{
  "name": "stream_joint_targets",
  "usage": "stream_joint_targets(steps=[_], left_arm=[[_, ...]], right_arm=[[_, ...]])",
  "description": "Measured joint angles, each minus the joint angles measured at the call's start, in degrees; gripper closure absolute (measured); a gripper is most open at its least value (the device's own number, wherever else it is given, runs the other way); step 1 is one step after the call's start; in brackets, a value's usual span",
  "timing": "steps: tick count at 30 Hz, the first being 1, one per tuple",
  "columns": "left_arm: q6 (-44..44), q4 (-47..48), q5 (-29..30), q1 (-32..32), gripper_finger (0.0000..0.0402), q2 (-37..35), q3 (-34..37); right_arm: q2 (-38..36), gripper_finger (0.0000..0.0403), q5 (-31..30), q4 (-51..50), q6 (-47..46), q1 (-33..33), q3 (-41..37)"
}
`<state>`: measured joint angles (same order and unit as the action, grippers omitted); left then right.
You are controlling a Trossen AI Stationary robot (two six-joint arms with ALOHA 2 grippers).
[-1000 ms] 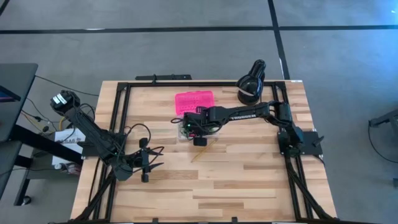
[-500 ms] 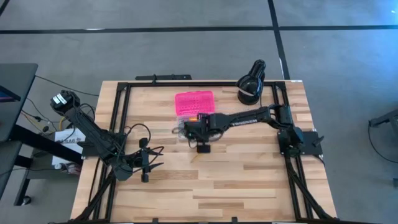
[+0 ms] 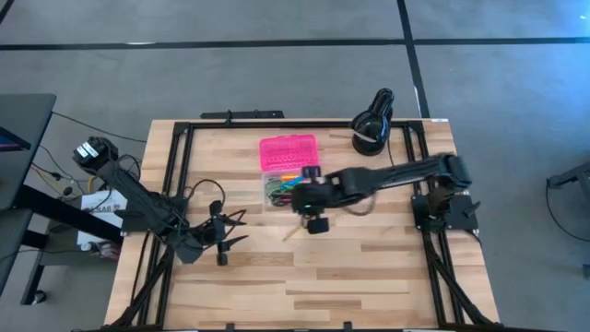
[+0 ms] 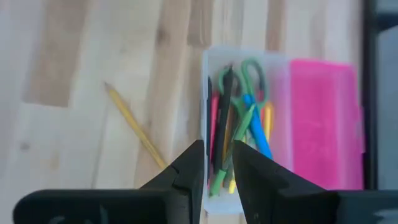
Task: Pick & place school supplies into a supply box
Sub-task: Put the yellow pencil into the supply box
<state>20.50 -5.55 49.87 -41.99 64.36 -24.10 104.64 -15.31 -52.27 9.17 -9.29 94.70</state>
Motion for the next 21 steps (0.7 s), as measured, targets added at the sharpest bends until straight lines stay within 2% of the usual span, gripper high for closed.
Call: stream_joint_targets(steps=[5, 12, 16, 21], left_arm=[[-4.97, -7.59, -6.37, 5.51, 0.0237, 4.92, 0.00], [-13.50, -21.24, -15.87, 13.48, 0.0237, 12.02, -0.77], [-14.85, -23.87, -19.10, 17.59, 0.0237, 16.38, -4.01], [-15.33, -23.87, -24.26, 21.67, 0.0237, 23.35, -10.34]], right_arm=[[-12.18, 0.0326, 0.20, 9.12, 0.90, -2.63, -9.97], [-29.42, 0.0326, 0.02, 26.80, 1.40, -6.97, -29.43], [-37.04, 0.0326, -0.17, 34.54, 1.38, -9.64, -39.62], [-44.48, 0.0326, -4.15, 41.84, 1.37, -13.29, -49.73]])
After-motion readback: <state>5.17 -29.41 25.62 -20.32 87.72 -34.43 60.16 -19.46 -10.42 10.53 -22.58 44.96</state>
